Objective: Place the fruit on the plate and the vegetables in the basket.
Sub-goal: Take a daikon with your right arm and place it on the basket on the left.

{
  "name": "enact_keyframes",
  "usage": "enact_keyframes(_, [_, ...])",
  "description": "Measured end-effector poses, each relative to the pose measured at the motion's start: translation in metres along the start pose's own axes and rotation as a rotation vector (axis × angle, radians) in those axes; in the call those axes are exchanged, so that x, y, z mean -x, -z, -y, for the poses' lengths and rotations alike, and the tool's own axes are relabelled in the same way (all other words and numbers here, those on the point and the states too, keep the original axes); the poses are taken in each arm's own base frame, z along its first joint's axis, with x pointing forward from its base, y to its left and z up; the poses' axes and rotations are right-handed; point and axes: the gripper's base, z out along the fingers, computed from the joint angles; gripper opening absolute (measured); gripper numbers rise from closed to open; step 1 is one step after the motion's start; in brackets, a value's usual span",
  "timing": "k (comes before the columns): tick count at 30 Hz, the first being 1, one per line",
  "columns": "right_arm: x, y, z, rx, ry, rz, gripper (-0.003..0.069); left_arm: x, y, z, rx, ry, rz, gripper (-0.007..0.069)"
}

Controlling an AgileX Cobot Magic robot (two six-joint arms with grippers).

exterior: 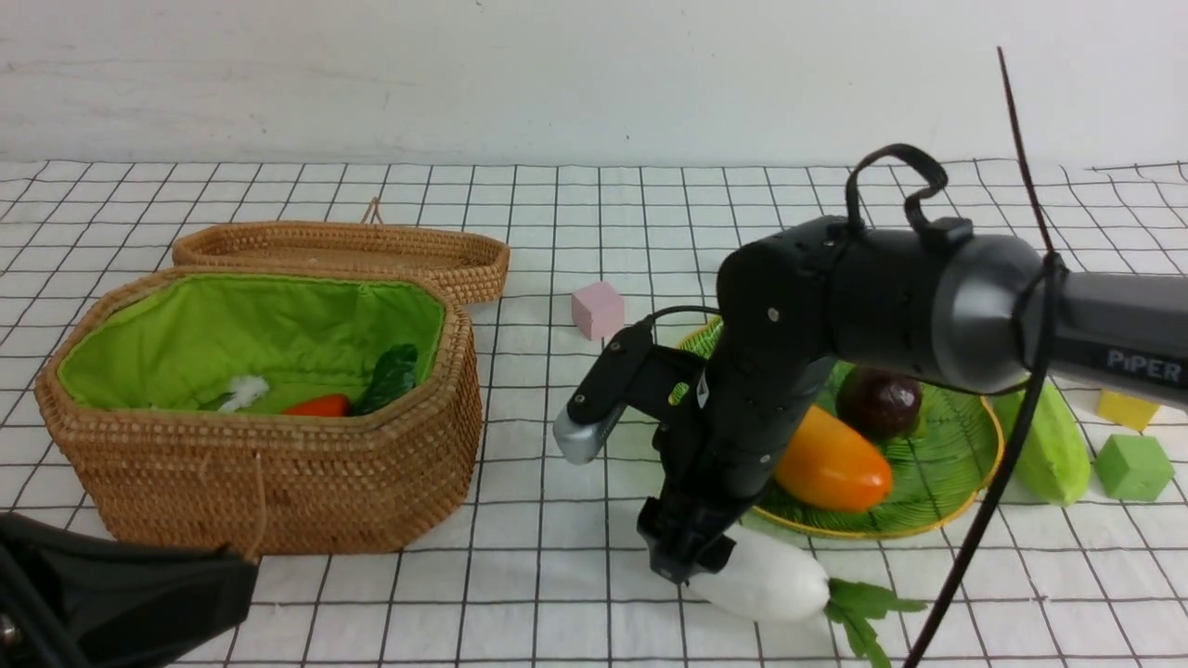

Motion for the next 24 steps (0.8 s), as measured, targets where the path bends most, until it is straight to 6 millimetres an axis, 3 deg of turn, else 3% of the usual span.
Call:
enact_keyframes(11, [-0.005, -0.032, 0.001, 0.042, -0.015, -0.067, 0.0552, 0.0, 0.0, 0.0, 0.0, 0.0, -0.003, -0.0013])
enact_keyframes(16, [-0.004, -0.034, 0.001, 0.044, -0.013, -0.072, 0.051, 0.0, 0.0, -0.001, 0.014, -0.013, -0.002, -0.0013])
enact_keyframes(22, [-0.001, -0.023, -0.004, 0.097, -0.039, -0.113, 0.051, -0.004, 0.001, -0.013, 0.139, 0.017, -0.042, -0.0013])
enact_keyframes(24, [0.018, 0.008, -0.014, 0.12, -0.051, -0.06, 0.051, -0.006, 0.005, -0.022, 0.24, 0.056, -0.046, -0.0013])
